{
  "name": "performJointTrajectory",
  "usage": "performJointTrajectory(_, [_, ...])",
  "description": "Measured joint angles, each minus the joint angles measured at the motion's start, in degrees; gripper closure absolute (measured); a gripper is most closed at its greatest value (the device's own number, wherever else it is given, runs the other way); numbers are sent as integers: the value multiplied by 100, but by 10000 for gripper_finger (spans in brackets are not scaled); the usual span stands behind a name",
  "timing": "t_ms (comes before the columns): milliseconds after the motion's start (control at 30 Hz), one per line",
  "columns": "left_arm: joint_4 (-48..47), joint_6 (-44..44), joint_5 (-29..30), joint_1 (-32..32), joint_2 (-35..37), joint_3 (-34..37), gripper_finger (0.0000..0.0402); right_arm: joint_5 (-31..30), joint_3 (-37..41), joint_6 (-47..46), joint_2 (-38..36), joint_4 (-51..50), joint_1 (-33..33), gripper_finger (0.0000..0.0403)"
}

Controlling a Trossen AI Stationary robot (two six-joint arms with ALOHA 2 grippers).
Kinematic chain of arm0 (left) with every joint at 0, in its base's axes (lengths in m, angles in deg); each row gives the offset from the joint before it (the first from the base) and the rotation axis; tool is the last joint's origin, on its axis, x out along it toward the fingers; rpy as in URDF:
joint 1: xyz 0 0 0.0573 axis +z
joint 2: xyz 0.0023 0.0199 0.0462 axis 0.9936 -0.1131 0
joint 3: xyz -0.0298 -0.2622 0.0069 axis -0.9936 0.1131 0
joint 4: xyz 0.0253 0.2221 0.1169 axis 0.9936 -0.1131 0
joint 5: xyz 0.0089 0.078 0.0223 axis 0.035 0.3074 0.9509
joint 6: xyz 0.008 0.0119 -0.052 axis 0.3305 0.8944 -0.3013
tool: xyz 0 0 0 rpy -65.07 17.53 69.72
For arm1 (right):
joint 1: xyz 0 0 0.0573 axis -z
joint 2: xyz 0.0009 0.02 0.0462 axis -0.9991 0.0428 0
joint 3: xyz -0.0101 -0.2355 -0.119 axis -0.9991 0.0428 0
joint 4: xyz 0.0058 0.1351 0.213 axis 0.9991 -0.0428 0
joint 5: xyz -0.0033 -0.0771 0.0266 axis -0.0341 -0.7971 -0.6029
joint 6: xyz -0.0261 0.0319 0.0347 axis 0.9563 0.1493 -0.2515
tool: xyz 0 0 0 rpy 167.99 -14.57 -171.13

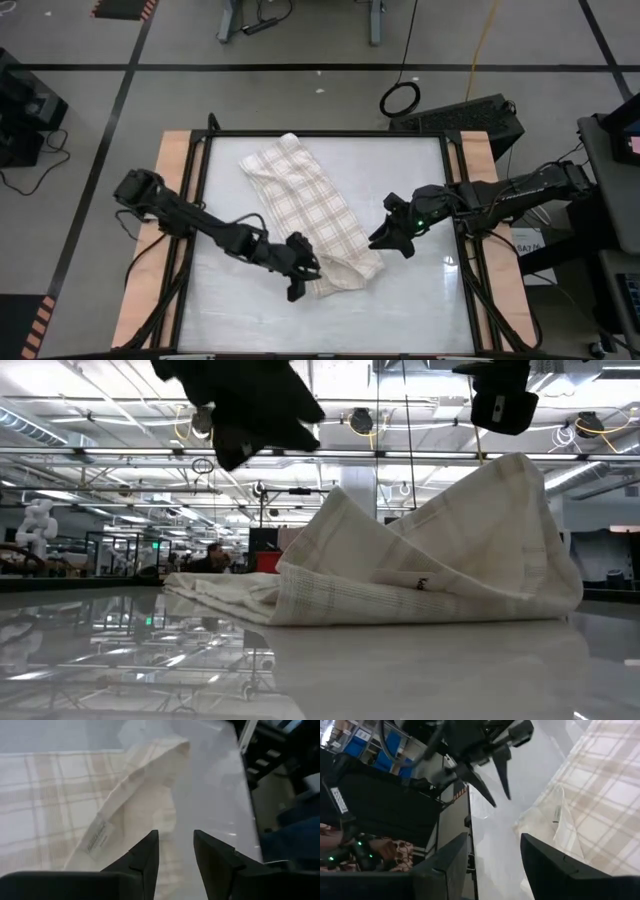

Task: Roll towel
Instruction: Roll the white-brown patterned towel

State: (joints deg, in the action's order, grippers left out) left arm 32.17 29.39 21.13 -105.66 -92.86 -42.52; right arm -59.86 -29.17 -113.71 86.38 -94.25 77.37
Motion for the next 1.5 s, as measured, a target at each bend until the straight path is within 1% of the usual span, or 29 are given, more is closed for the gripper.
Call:
performJointTrajectory(167, [270,260,18,68,-425,0,274,4,0,-10,0,5,0,232])
performJointTrajectory(367, [286,702,46,171,-578,0,274,15,0,19,0,-7,0,232])
performJointTrajectory(533, [293,985,-380,347,-578,0,278,24,0,51,0,-6,-6,232])
performJointTrajectory(600, [344,1063,-524,424,-578,0,289,26,0,76,0,-2,-7,232])
performJointTrajectory(733, [607,1257,-1208,575,-622,-6,326,32,0,140,0,-2,-7,232])
performJointTrajectory(833, [577,1251,-1572,631,-706,-7,352,55,0,141,0,-8,-7,232])
performJointTrajectory(900, [603,1245,-1572,643,-726,-7,359,68,0,143,0,-5,-7,232])
performJointTrajectory(967, [589,1234,-1317,641,-697,-24,359,76,0,143,0,-11,-7,232])
performJointTrajectory(1033, [582,1234,-1175,628,-604,-100,348,168,0,143,0,-8,-7,232])
performJointTrajectory(1100, [572,1234,-1142,627,-485,-204,326,208,0,143,0,-25,-7,232])
performJointTrajectory(1267, [-220,1245,-1189,568,-499,-273,244,208,0,206,0,-45,-7,232])
performJointTrajectory(1367, [-230,1571,-1154,478,-560,-282,200,205,0,265,0,-44,-7,232])
performJointTrajectory(1433, [-239,1766,-987,426,-582,-280,188,205,0,274,0,-44,-7,232])
performJointTrajectory(1500, [-172,1830,-863,429,-582,-279,187,205,0,272,0,-44,-7,232])
